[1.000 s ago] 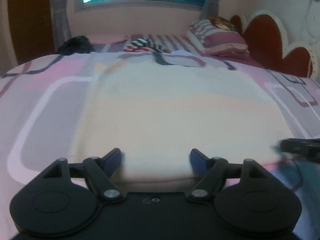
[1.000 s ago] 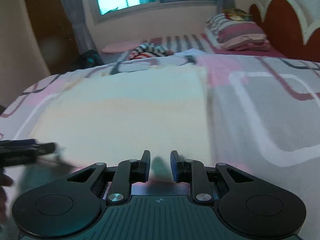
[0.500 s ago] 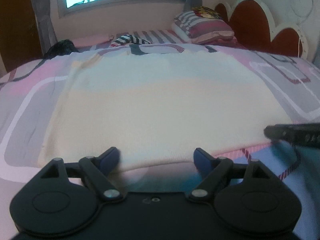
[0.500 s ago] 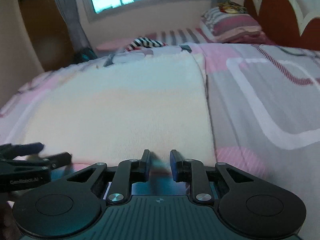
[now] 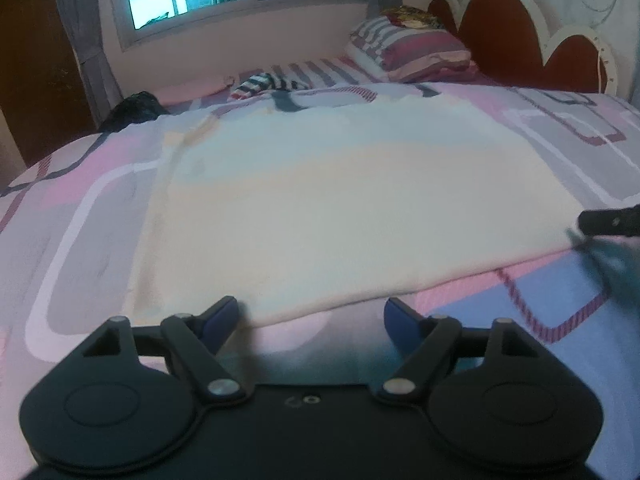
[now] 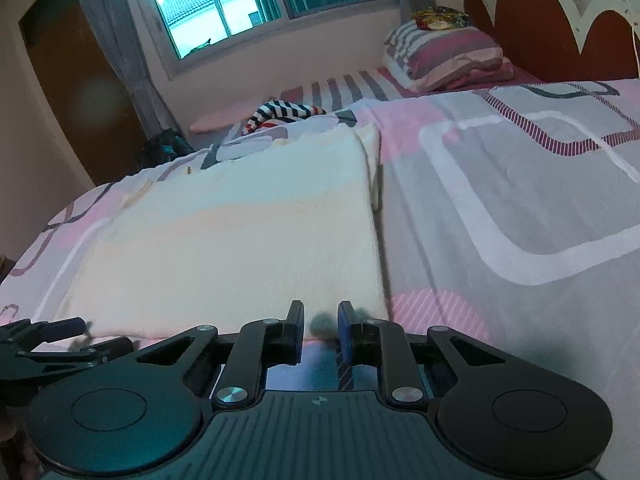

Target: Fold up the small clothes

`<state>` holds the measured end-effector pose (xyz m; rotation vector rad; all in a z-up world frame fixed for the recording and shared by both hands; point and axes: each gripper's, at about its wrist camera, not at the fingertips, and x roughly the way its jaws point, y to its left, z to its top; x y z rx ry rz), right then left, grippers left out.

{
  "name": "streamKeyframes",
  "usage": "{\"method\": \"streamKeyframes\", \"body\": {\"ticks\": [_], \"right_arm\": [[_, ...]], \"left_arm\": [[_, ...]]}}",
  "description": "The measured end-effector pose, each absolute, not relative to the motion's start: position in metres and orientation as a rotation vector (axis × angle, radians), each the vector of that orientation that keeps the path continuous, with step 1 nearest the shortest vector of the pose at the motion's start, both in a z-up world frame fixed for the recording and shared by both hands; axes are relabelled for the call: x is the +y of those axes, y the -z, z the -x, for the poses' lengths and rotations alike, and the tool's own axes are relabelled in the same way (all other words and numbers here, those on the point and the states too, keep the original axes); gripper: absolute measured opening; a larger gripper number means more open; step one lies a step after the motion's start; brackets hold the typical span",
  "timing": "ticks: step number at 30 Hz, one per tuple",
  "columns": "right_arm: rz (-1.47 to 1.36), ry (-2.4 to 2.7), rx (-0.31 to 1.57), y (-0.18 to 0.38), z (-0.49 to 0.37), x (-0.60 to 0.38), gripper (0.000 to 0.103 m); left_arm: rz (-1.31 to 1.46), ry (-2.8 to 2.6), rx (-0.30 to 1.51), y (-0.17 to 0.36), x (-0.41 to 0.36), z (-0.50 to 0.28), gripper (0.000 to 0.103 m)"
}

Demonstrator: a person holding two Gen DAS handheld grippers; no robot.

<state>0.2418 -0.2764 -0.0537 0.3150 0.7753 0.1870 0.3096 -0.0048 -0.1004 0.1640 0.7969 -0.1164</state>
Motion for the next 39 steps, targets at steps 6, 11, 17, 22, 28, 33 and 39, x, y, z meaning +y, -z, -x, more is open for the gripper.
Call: {"method": "streamKeyframes", "body": {"ticks": [6,11,17,22,28,33,39], "right_arm": [[-0.321,-0.214,0.736,0.037,-0.236,-0.269,0.019],[-0.359,-0.278,0.700,0.024,-0.245,-0.260,0.002],[-0.363,-0.304,0.685,0.024,-0.278,-0.242,0.001],[-0.374,-0.331,0.693,0.043,-0.314,-0.219,0.001],[-0.360,-0.372,0.698,0.057,-0.348,-0.190,0.001],[-0.373,-0.388,0.690,0.068,-0.371,-0.175,0.001],[-0.335,-0.391,0.700,0.092,-0.379,-0.160,0.001]], "left_arm": [[0.184,-0.023,0.767,0.094,0.063,-0.290,0.069],[0.539,-0.040,0.704,0.111,0.103,-0.285,0.065],[0.881,-0.097,0.588,0.128,0.121,-0.314,0.068],[0.927,-0.089,0.540,0.134,0.112,-0.333,0.067],[0.992,-0.108,0.525,0.145,0.122,-0.358,0.032],[1.028,-0.095,0.557,0.157,0.132,-0.361,0.007],[1.045,-0.073,0.512,0.163,0.133,-0.352,0.013]]}}
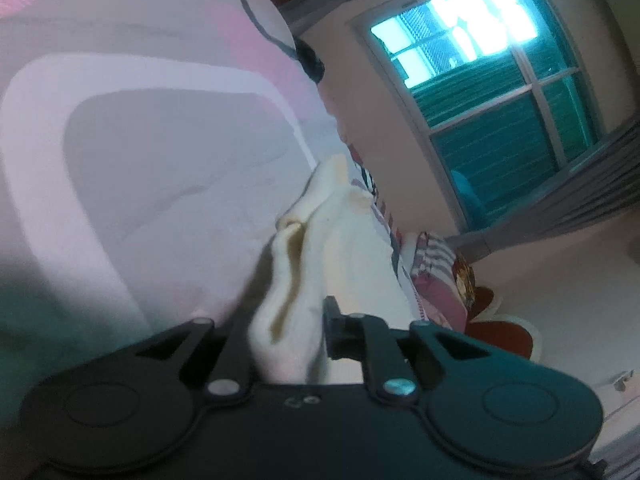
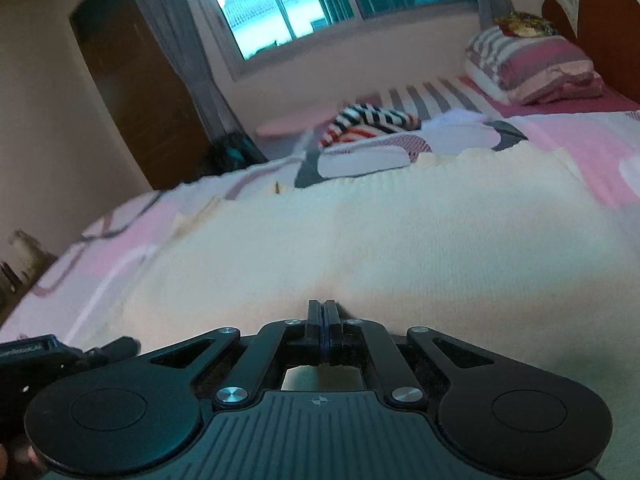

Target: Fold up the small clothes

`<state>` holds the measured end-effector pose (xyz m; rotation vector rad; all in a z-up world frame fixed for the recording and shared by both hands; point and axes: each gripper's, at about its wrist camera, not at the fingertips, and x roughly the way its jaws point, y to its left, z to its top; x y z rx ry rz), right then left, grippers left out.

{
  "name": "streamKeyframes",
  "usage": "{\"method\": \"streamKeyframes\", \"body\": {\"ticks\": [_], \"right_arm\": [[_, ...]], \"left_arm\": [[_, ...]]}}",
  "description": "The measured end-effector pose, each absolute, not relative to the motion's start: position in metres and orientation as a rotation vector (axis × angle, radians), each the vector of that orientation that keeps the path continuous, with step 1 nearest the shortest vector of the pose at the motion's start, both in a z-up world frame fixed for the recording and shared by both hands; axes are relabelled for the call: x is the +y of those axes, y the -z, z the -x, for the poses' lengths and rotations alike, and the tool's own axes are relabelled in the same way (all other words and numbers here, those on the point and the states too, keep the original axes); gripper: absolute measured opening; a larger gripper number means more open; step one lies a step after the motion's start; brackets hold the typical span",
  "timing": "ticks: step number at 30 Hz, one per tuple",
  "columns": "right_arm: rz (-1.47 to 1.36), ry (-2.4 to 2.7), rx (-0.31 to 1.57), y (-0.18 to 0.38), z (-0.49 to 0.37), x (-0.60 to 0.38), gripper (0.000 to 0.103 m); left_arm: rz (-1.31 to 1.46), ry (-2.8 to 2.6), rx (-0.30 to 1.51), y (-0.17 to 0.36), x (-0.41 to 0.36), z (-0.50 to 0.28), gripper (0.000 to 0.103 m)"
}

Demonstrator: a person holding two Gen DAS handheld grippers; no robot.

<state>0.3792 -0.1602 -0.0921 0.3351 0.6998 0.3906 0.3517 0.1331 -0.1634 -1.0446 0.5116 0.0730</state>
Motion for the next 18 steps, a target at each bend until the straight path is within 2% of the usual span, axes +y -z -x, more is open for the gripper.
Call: {"method": "streamKeyframes", "body": {"ticks": [4,11,18], "right_arm": [[-0.365,-0.410,0.667,0.085,-0.376,-0.163,0.001],[-0.399,-0.421,0.720,0.097,-0.382,-0.165,0.000],[-0.479,-0.446,0.761,0.093,-0.390,-0.181,0.000]], "left_arm": [[1.025,-0.122,0.534,0.157,0.128,-0.353,0.013],[0.949,-0.103,0.550,0.142,0.129,-0.360,0.006],[0.738,0.032,0.523,0.082,0.087,-0.367,0.006]]}}
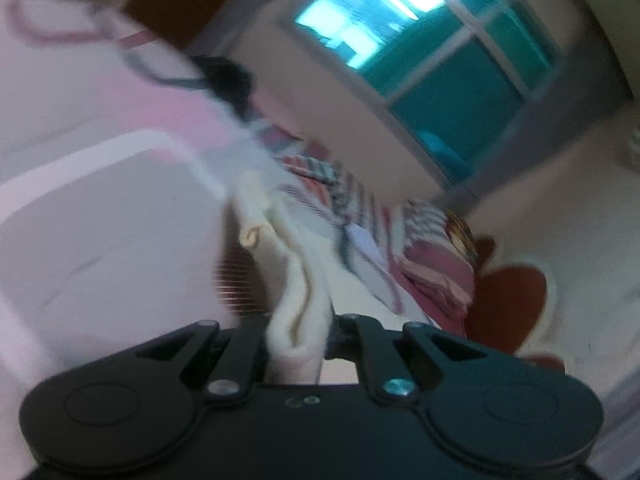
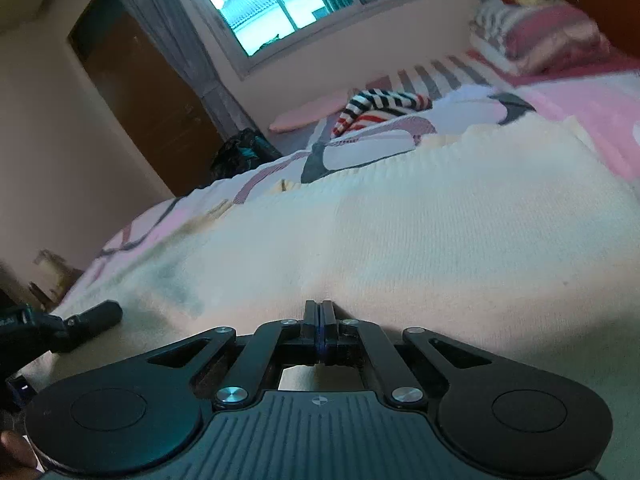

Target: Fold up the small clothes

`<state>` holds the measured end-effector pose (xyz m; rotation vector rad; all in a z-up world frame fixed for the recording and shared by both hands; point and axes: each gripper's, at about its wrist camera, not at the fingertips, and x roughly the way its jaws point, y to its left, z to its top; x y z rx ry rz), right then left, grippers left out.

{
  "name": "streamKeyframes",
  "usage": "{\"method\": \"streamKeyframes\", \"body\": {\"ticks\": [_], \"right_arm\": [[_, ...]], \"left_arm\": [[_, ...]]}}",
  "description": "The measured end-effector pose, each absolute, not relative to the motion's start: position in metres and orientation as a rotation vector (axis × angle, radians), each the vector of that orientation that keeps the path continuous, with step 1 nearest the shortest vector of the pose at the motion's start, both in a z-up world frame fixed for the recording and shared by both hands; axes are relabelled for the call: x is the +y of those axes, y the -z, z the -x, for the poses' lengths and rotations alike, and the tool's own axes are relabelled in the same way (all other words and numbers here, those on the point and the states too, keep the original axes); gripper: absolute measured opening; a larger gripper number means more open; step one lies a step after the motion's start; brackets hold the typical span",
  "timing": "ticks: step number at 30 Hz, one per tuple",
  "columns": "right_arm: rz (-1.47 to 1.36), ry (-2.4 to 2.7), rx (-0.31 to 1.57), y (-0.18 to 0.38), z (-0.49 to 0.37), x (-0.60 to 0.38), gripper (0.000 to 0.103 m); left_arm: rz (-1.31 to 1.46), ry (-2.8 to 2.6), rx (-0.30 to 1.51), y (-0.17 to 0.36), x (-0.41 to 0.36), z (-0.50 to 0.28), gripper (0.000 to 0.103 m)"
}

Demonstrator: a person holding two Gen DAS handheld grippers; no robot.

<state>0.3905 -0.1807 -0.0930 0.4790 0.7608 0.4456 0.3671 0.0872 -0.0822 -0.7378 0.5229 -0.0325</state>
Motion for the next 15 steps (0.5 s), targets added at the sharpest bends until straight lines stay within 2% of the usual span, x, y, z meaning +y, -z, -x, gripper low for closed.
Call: {"method": "streamKeyframes", "body": {"ticks": [6,12,13,15], "right_arm": [[-0.652,-0.321,0.655,0.070,-0.365,-0.270,0.000],[-0.682,-0.213,0.651,0.065,-0.334,-0.351,0.000],[-0.687,-0.191,0.651,0.065,-0.330,-0.363,0.000],[-0.695,-0.148,0.660,0.068,-0.323,-0.384,0.000]], "left_arm": [[0.574,0.210,0.565,0.048,0.015,-0.385,0.006],[0.458,0.325,0.672,0.057,-0.083,-0.395,0.006],[0.439,0.338,0.705,0.063,-0.097,-0.399,0.008],[0.357,0.380,0.843,0.088,-0.134,-0.411,0.023]]}}
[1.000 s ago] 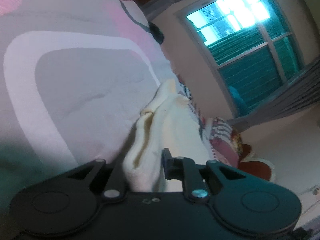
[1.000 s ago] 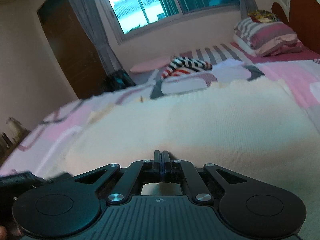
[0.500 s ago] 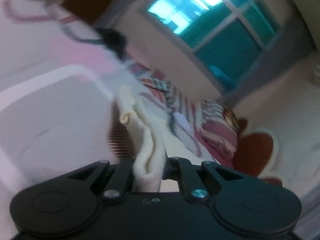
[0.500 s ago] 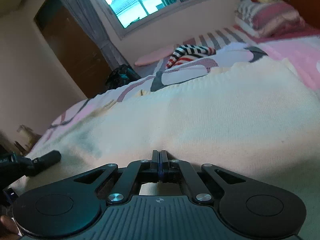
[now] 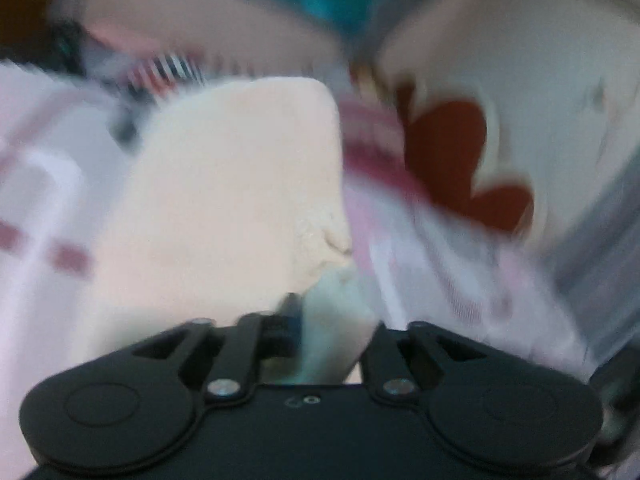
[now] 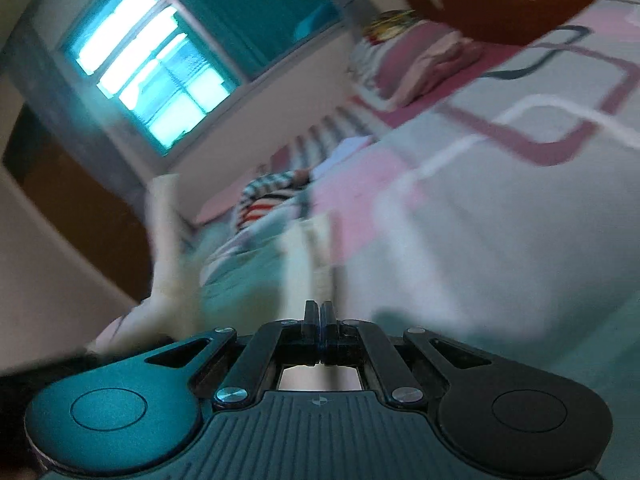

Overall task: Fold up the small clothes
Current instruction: 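Fold the held sweater end over with the left tool and release it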

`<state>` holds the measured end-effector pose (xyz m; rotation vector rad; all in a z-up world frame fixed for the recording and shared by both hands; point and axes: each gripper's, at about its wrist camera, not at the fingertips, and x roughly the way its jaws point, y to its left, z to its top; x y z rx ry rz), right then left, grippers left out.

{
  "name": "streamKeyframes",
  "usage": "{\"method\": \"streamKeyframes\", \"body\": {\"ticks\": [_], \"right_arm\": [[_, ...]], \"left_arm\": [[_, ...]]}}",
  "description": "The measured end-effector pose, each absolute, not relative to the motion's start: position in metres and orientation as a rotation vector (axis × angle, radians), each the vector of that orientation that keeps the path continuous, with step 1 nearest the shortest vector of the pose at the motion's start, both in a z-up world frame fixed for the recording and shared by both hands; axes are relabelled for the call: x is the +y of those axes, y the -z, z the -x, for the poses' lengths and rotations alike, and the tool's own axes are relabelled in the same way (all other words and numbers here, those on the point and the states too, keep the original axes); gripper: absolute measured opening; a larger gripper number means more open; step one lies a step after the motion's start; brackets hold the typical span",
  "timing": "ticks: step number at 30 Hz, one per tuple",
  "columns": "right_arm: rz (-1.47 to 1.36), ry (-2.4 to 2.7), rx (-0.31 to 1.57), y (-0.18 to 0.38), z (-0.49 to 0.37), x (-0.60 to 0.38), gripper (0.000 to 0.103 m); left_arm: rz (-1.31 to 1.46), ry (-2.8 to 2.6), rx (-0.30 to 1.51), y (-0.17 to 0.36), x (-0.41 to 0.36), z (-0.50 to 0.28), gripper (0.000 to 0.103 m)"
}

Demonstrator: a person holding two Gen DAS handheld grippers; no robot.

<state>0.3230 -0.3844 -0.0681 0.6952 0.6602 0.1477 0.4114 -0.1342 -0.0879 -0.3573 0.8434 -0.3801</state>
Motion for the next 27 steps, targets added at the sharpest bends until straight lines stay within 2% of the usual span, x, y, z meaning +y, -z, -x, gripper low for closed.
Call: {"method": "streamKeyframes", "body": {"ticks": [2,3,4,5,6,8,13,15,22,26,27], "right_arm": [[-0.719,-0.112,0.667,0.072,-0.317,-0.401,0.001],[-0.719,-0.093,0.662,0.072,-0.314,-0.409,0.009],[-0.712,-0.083,0.650,0.069,-0.312,-0.413,0.031],[-0.709,-0.081,0.639,0.067,-0.310,-0.417,0.043],[-0.712,-0.104,0.621,0.065,-0.311,-0.418,0.046],[-0.726,-0.184,0.607,0.060,-0.318,-0.415,0.046],[-0.684,-0.359,0.650,0.056,-0.340,-0.375,0.046],[-0.641,-0.386,0.676,0.058,-0.349,-0.360,0.046],[-0.597,-0.401,0.766,0.069,-0.368,-0.339,0.046],[-0.534,-0.401,0.787,0.070,-0.381,-0.325,0.046],[-0.510,-0.395,0.797,0.072,-0.384,-0.319,0.037]], "left_arm": [[0.302,0.425,0.907,0.096,-0.156,-0.405,0.027],[0.285,0.477,0.866,0.089,-0.158,-0.393,0.030],[0.291,0.496,0.838,0.081,-0.153,-0.383,0.037],[0.313,0.499,0.818,0.073,-0.144,-0.378,0.049],[0.352,0.476,0.790,0.065,-0.128,-0.374,0.053],[0.385,0.390,0.733,0.055,-0.094,-0.376,0.059],[0.318,0.155,0.726,0.067,-0.038,-0.405,0.057],[0.296,0.117,0.765,0.081,-0.030,-0.412,0.056],[0.328,0.125,0.793,0.102,-0.022,-0.408,0.059],[0.304,0.133,0.797,0.102,-0.016,-0.423,0.065],[0.294,0.131,0.796,0.102,-0.015,-0.426,0.066]]}}
